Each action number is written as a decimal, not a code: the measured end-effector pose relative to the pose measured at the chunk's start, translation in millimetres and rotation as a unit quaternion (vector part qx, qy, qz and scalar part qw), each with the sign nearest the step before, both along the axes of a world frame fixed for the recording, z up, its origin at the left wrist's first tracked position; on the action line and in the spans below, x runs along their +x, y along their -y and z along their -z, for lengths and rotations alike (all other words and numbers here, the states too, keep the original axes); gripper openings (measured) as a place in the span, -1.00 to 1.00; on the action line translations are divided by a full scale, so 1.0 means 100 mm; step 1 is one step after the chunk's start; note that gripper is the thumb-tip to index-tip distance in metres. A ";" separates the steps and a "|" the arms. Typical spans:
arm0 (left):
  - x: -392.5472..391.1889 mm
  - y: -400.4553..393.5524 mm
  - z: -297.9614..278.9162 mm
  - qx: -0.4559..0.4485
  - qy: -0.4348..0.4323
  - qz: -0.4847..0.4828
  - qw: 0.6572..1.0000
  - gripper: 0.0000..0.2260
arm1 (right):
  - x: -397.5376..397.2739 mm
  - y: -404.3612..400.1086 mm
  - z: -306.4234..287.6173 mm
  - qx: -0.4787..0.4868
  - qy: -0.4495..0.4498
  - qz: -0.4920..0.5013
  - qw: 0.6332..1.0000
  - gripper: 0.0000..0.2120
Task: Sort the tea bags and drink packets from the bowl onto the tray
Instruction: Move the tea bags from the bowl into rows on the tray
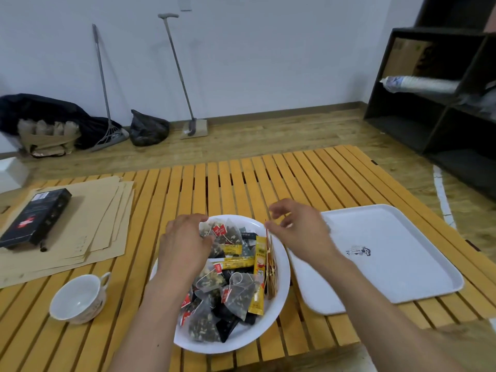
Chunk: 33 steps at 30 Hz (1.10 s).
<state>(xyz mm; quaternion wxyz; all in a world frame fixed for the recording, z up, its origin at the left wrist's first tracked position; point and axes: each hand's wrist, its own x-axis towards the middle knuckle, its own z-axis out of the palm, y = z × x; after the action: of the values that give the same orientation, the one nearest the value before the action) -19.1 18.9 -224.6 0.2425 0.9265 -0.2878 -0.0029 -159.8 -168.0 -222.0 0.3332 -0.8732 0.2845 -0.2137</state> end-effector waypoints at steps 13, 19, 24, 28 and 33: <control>0.06 0.07 -0.04 -0.092 0.010 -0.020 0.996 -0.89 | 0.51 -0.36 0.33 0.000 -0.014 -0.054 0.998 -0.89; 0.02 0.11 -0.13 -0.201 -0.088 -0.015 0.975 -0.88 | 0.28 -0.13 0.15 0.028 0.018 -0.020 0.999 -0.97; -0.06 0.14 -0.22 -0.259 -0.210 -0.025 0.943 -0.84 | 0.29 -0.25 0.19 -0.004 -0.044 -0.036 0.998 -0.57; -0.06 0.12 -0.23 -0.256 -0.236 -0.042 0.936 -0.86 | 0.41 -0.38 0.30 -0.056 -0.052 -0.027 0.997 -0.84; -0.01 0.10 -0.25 -0.257 -0.218 -0.053 0.940 -0.83 | 0.26 -0.19 0.14 0.044 0.012 -0.006 0.999 -0.94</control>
<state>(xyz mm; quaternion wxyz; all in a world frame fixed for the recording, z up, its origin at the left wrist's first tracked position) -19.9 8.6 -200.0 0.5288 0.8232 -0.1694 -0.1181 -133.8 -148.8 -236.0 0.3759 -0.8566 0.2844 -0.2098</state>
